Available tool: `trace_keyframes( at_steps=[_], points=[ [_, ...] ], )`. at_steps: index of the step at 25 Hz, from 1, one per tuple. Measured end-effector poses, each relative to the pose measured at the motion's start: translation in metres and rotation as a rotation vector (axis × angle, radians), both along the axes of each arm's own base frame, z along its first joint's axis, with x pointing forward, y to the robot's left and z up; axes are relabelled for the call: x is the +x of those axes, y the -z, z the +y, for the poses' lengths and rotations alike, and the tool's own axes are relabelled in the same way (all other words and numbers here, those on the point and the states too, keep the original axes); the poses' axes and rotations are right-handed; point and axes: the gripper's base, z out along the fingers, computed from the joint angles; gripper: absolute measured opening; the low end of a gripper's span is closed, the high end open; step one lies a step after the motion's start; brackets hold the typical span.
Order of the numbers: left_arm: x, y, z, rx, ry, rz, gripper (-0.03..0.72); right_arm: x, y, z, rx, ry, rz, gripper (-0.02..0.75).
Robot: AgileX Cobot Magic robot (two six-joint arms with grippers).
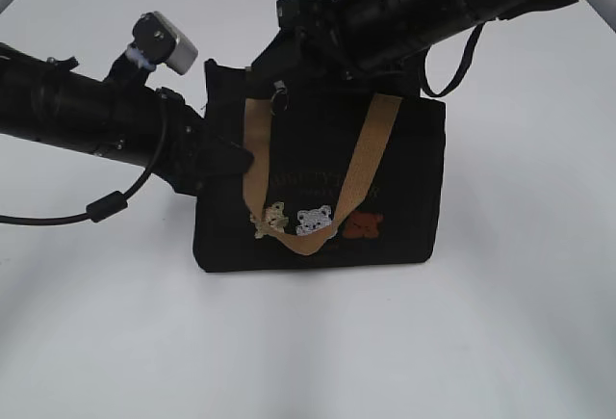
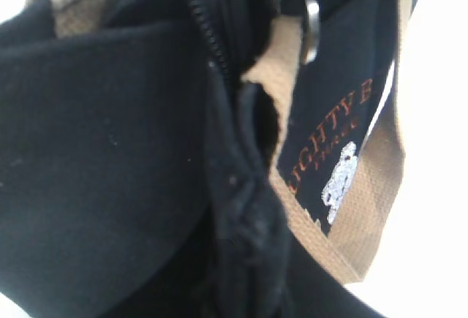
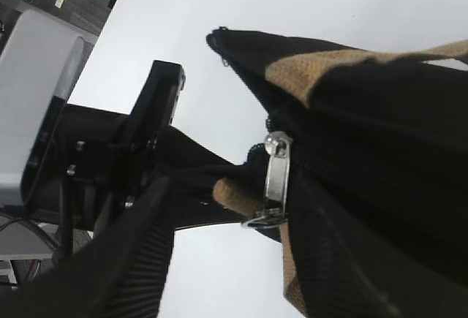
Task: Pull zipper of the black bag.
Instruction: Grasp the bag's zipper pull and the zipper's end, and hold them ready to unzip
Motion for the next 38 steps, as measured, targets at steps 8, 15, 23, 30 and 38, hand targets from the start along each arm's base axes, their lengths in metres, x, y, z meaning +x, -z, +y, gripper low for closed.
trace_keyframes(
  at_steps=[8, 15, 23, 30, 38],
  points=[
    [0.000, 0.000, 0.000, 0.004, -0.005, -0.002, 0.068, 0.007, 0.001, -0.001, -0.023, 0.066, -0.031, 0.361],
    [0.001, 0.001, 0.001, 0.012, -0.011, -0.005, 0.068, 0.008, 0.018, 0.011, -0.048, 0.065, -0.015, 0.337],
    [0.001, 0.001, 0.001, 0.015, -0.014, -0.007, 0.068, 0.011, 0.019, 0.012, -0.065, 0.088, -0.045, 0.110],
    [0.000, 0.000, 0.000, 0.008, -0.006, -0.003, 0.067, 0.010, 0.011, -0.004, -0.064, 0.071, -0.012, -0.001],
    [0.001, 0.000, 0.000, 0.007, -0.007, -0.005, 0.067, 0.006, -0.026, -0.092, -0.212, 0.111, 0.017, -0.001]
  ],
)
